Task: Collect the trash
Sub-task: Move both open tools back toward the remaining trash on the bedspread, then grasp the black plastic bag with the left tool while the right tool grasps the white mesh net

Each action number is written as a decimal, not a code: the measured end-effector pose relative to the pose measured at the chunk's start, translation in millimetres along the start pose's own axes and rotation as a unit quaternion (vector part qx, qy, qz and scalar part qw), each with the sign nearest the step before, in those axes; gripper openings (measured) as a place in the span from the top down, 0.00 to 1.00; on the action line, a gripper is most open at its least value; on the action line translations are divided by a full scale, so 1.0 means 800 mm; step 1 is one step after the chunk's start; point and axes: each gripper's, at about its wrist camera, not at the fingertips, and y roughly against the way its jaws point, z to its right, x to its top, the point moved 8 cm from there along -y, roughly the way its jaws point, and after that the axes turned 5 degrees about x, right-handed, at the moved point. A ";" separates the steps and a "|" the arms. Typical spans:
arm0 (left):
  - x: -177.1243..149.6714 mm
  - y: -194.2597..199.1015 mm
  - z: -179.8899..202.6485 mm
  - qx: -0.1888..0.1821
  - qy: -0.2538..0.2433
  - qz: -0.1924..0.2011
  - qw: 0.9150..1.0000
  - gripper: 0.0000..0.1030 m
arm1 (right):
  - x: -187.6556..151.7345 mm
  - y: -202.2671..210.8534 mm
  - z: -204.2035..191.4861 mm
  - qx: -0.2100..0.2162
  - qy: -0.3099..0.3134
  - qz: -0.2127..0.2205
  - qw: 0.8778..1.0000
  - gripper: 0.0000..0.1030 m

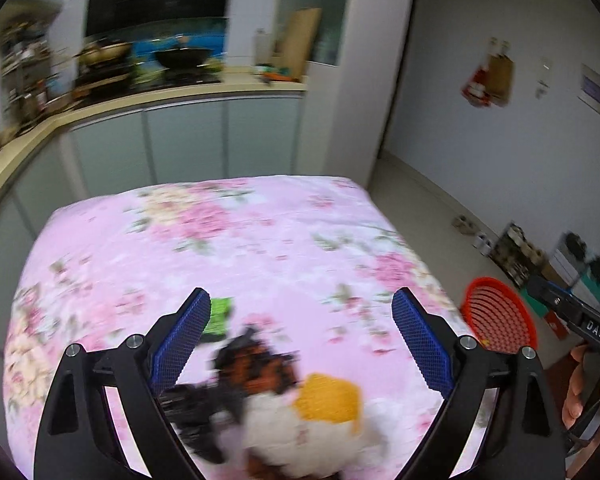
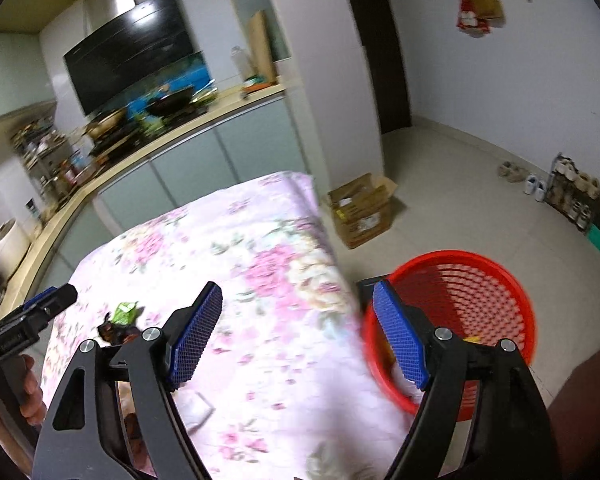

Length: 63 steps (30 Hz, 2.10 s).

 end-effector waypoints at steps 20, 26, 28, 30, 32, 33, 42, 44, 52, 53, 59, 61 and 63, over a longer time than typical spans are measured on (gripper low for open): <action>-0.085 -0.003 -0.156 0.076 0.092 -0.054 0.991 0.14 | -0.026 -0.048 -0.097 0.048 0.051 -0.052 0.996 0.27; -0.119 -0.028 -0.137 0.061 0.085 -0.083 0.991 0.15 | -0.029 -0.056 -0.113 0.053 0.062 -0.061 0.995 0.27; -0.128 -0.038 -0.131 0.054 0.085 -0.093 0.991 0.23 | -0.032 -0.059 -0.118 0.056 0.067 -0.065 0.994 0.27; -0.135 -0.048 -0.126 0.044 0.085 -0.105 0.990 0.32 | -0.035 -0.061 -0.124 0.059 0.073 -0.070 0.993 0.27; -0.142 -0.057 -0.119 0.030 0.087 -0.116 0.989 0.37 | -0.037 -0.064 -0.129 0.062 0.077 -0.074 0.992 0.27; -0.144 -0.060 -0.117 0.027 0.087 -0.118 0.989 0.39 | -0.039 -0.065 -0.132 0.064 0.079 -0.076 0.992 0.27; -0.154 -0.073 -0.111 0.015 0.090 -0.127 0.988 0.58 | -0.048 -0.072 -0.143 0.072 0.089 -0.088 0.989 0.27; -0.152 -0.069 -0.113 0.018 0.089 -0.123 0.988 0.58 | -0.049 -0.073 -0.144 0.074 0.090 -0.091 0.989 0.27; -0.130 -0.032 -0.140 0.040 0.104 -0.082 0.990 0.59 | -0.061 -0.069 -0.171 0.105 0.120 -0.095 0.983 0.27; -0.127 -0.029 -0.144 0.042 0.107 -0.078 0.990 0.59 | -0.063 -0.068 -0.176 0.109 0.125 -0.096 0.982 0.27; -0.117 -0.012 -0.162 0.058 0.116 -0.061 0.990 0.59 | -0.093 -0.071 -0.216 0.141 0.176 -0.118 0.967 0.27; -0.118 -0.009 -0.165 0.060 0.118 -0.060 0.989 0.59 | -0.109 -0.072 -0.228 0.150 0.196 -0.133 0.960 0.27; -0.120 -0.009 -0.167 0.061 0.118 -0.060 0.989 0.58 | -0.120 -0.074 -0.235 0.157 0.208 -0.144 0.955 0.27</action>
